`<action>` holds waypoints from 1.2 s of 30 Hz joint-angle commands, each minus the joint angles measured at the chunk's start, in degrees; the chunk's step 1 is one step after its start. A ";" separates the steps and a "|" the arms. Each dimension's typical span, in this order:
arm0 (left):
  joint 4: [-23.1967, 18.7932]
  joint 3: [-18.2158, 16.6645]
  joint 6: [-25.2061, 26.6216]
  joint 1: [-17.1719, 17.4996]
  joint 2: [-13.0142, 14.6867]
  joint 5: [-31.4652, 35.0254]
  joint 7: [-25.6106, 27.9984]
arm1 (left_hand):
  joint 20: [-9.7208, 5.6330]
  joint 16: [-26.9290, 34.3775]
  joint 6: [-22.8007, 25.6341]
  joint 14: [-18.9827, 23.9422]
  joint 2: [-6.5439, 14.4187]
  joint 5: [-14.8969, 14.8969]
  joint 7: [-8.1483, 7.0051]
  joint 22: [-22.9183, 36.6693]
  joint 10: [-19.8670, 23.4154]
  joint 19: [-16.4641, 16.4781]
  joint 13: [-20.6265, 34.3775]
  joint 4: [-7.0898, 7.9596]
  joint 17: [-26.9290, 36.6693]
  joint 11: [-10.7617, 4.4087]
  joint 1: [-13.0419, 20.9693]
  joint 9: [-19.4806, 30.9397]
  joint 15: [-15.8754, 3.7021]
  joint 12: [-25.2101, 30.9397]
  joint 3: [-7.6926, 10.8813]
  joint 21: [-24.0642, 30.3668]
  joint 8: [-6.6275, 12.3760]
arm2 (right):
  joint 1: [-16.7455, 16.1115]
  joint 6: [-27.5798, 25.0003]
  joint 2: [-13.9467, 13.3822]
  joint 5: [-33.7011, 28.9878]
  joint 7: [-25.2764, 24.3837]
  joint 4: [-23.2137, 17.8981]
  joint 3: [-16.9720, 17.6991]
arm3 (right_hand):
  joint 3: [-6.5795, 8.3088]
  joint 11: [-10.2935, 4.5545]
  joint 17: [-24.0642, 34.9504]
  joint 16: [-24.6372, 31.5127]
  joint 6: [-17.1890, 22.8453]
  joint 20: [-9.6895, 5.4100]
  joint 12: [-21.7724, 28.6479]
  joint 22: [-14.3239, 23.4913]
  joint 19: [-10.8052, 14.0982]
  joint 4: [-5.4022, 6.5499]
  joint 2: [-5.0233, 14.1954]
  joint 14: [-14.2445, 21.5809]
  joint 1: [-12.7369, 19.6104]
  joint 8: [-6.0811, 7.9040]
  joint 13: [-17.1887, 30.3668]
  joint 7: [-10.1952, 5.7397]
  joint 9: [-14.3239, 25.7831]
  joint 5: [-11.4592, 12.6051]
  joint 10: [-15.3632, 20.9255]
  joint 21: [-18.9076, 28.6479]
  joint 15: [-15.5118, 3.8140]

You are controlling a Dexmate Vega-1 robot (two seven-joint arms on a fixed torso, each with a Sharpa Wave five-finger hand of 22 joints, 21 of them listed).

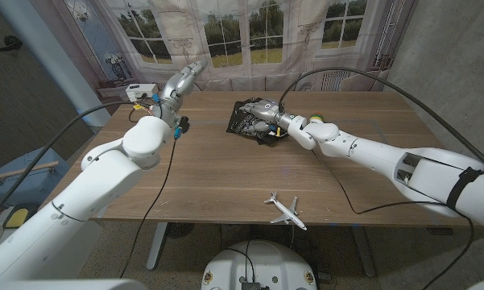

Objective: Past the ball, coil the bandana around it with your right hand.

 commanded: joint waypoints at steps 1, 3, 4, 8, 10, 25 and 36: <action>-0.37 -0.25 -0.22 0.49 0.12 0.08 -0.19 | -0.03 0.28 0.51 -0.36 0.24 -0.15 0.07 0.31 -0.10 -1.28 -0.07 -0.36 0.14 0.32 -0.10 0.18 0.04 0.46 -0.03 -0.21 0.16 | -2.70 4.95 -1.57 6.03 -0.33 -3.05 5.34 | -2.20 0.25 0.60 -0.30 -3.72 1.96 -0.49 -0.01 -2.86 1.38 -0.19 -3.30 -3.99 0.34 0.30 -0.59 -0.04 0.60 -2.81 -2.24 -2.45; -0.33 -0.27 -0.43 0.55 0.13 0.10 -0.29 | -0.03 0.30 0.49 -0.34 0.25 -0.15 0.06 0.31 -0.06 -1.27 -0.08 -0.38 0.13 0.35 -0.12 0.18 0.05 0.48 -0.01 -0.24 0.15 | -3.29 7.07 -1.66 8.37 -1.13 -2.96 6.84 | -2.72 0.37 0.69 -0.35 -3.91 2.41 -0.81 0.00 -3.54 1.74 -0.11 -4.35 -5.08 0.57 0.23 -0.84 -0.08 0.66 -3.97 -2.84 -2.09; -0.37 -0.27 -0.33 0.55 0.18 0.11 -0.31 | -0.03 0.29 0.48 -0.37 0.26 -0.15 0.08 0.32 -0.03 -1.27 -0.08 -0.39 0.13 0.30 -0.13 0.18 0.09 0.50 0.00 -0.25 0.14 | -3.76 7.68 -1.71 9.06 -2.15 -3.12 7.55 | -2.82 0.40 0.69 -0.31 -3.84 2.61 -0.81 0.00 -3.87 1.80 -0.10 -4.42 -5.31 0.65 0.22 -0.87 -0.09 0.67 -4.04 -3.04 -2.03; -0.48 -0.50 -0.40 0.84 0.15 0.02 -0.28 | -0.02 0.28 0.45 -0.39 0.27 -0.15 -0.01 0.32 -0.04 -1.24 -0.09 -0.44 0.13 0.19 -0.17 0.18 0.13 0.51 0.03 -0.30 0.11 | -4.96 10.75 -1.92 12.42 -3.49 -3.90 10.22 | -3.25 0.19 0.65 -0.07 -2.62 2.83 -0.50 0.01 -4.17 2.03 0.00 -4.47 -6.21 1.26 0.15 -1.03 -0.13 0.76 -3.51 -3.47 -2.03; -0.46 -0.65 -0.56 1.02 0.19 -0.16 -0.48 | -0.02 0.28 0.40 -0.40 0.27 -0.16 0.02 0.32 -0.05 -1.22 -0.09 -0.46 0.12 0.19 -0.18 0.18 0.07 0.51 0.03 -0.31 0.09 | -5.36 12.46 -1.81 14.18 -3.68 -3.91 11.39 | -3.52 0.10 0.60 0.06 -1.68 2.87 -0.30 0.02 -4.12 2.10 0.01 -4.47 -6.69 1.66 0.10 -1.11 -0.17 0.81 -3.08 -3.66 -2.01; -0.43 -2.50 -2.84 3.35 0.91 -0.23 -1.38 | -0.06 0.30 0.10 -0.42 0.27 -0.16 0.00 0.34 -0.12 -0.85 -0.13 -0.69 0.10 0.40 -0.30 0.18 0.09 0.54 0.15 -0.39 -0.06 | -7.83 24.36 2.53 29.93 -2.42 1.97 19.16 | -4.00 0.72 0.26 0.63 0.95 2.26 0.34 0.06 -4.69 1.89 0.66 -4.16 -7.40 2.54 -0.15 -0.58 -0.33 1.23 -1.18 -4.74 -2.06; 0.64 -4.34 -6.64 6.56 1.09 1.21 -1.66 | -0.09 0.41 -0.23 -0.17 0.10 -0.18 -0.49 0.32 -0.19 -0.24 -0.17 -0.89 0.08 0.29 -0.44 0.16 -0.05 0.55 0.16 -0.34 -0.17 | -9.66 28.38 5.66 46.04 8.12 4.51 24.85 | -3.61 2.10 -0.20 0.91 2.96 3.03 0.69 0.10 -6.15 1.48 2.13 -4.15 -6.96 3.05 -0.38 -0.09 -0.48 1.59 0.50 -6.01 -1.43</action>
